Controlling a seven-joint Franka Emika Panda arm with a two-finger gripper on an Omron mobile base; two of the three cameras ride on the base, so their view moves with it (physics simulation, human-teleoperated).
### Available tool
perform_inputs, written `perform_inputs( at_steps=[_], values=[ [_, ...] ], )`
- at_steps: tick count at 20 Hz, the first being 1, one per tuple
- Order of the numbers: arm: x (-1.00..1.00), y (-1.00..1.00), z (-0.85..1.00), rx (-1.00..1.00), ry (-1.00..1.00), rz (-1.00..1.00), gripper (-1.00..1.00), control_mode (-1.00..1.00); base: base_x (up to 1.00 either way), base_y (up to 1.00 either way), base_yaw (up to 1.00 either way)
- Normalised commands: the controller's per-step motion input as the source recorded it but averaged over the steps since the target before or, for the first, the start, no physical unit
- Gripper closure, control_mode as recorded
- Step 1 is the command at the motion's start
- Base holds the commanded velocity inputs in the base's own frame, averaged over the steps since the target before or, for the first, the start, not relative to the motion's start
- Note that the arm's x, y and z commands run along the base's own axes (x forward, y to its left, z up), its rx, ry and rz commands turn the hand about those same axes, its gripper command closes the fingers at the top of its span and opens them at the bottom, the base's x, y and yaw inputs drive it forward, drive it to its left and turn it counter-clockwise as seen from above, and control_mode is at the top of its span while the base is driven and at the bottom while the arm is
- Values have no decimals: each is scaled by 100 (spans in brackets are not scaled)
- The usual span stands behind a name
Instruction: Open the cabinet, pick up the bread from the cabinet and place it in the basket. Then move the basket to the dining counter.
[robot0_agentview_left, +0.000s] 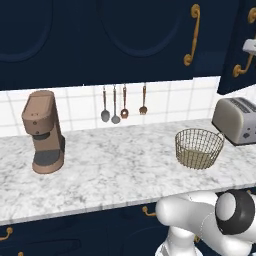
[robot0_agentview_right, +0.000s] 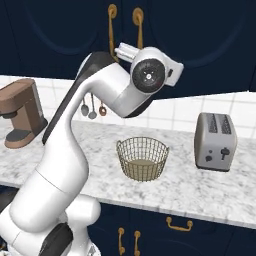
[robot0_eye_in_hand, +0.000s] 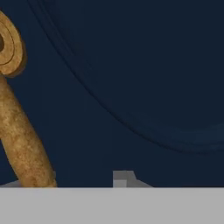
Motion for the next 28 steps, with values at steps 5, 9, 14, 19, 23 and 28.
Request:
perform_inputs(
  at_steps=[5, 9, 14, 19, 23, 28],
  values=[
    [-69, -100, 0, 6, -6, -2, 100, -100, 0, 0, 0],
    [-71, -100, 0, 7, -5, -1, 100, -100, 0, 0, 0],
    [-89, -100, 0, 9, -2, 0, 100, -100, 0, 0, 0],
    [-77, -100, 0, 8, -4, 0, 100, -100, 0, 0, 0],
    [-70, -100, 0, 8, -3, 0, 100, -100, 0, 0, 0],
    [-92, -68, -24, 0, -21, -3, 100, -100, 0, 0, 0]
  ],
)
